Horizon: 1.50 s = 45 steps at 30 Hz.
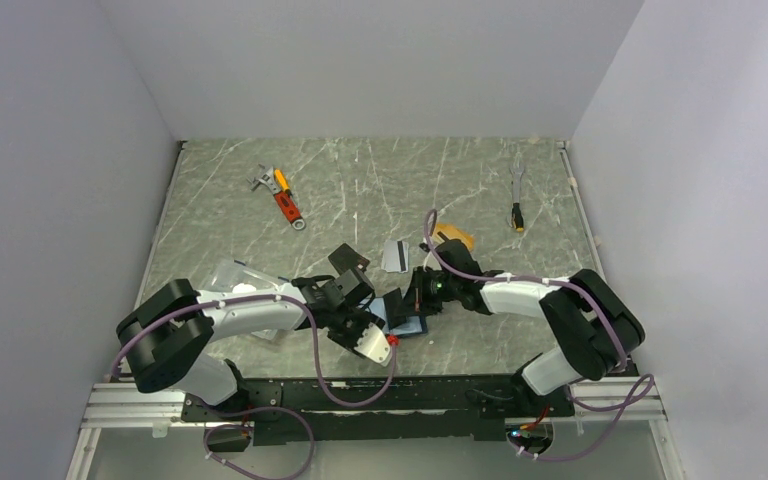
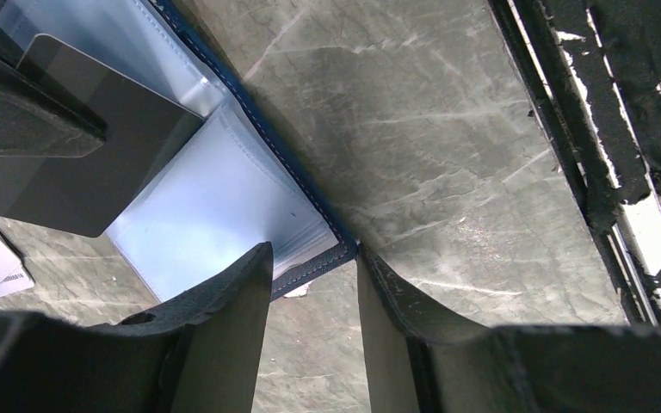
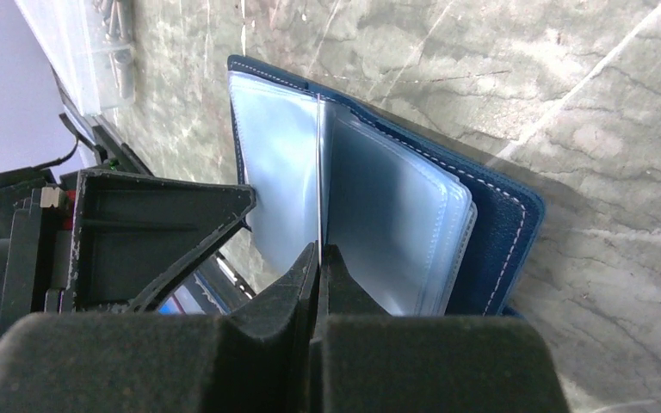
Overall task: Put the credit cards into the card holder
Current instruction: Insert the credit card into the card holder.
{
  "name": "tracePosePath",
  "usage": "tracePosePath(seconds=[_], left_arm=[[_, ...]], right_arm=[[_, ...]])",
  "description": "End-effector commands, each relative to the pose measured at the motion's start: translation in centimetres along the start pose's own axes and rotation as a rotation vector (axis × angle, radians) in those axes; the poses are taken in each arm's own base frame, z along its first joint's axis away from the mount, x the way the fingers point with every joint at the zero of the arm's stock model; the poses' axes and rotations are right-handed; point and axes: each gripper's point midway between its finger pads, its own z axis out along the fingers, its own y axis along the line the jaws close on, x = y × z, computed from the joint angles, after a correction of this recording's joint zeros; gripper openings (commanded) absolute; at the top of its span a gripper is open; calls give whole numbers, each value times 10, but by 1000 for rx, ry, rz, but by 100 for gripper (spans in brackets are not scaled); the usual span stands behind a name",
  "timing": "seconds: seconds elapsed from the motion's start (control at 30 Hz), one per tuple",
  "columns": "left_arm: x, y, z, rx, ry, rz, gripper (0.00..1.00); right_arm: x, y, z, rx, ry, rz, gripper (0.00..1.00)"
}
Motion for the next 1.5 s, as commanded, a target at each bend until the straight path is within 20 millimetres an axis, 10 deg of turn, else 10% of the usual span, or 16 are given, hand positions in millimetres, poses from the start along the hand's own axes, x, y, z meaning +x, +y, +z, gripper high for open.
tracePosePath(seconds=[0.0,0.23,0.53,0.7,0.87,1.13,1.47], left_arm=[[3,-3,2,22,27,-17,46],[5,-4,2,23,38,-11,42],[9,-8,1,28,51,-5,39],[11,-10,1,29,56,-5,36],[11,-10,0,27,57,-6,35],[11,-7,-1,21,63,0,34],[14,-4,-4,8,86,7,34]], right_arm=[[-6,9,8,-62,-46,12,0],[5,5,12,-59,5,19,1],[2,-8,-3,14,4,-3,41],[-6,-8,-8,13,-17,-4,42],[-13,-5,-12,3,-39,-1,36],[-12,-1,-12,-26,-42,18,0],[2,-3,-16,-53,-15,14,0]])
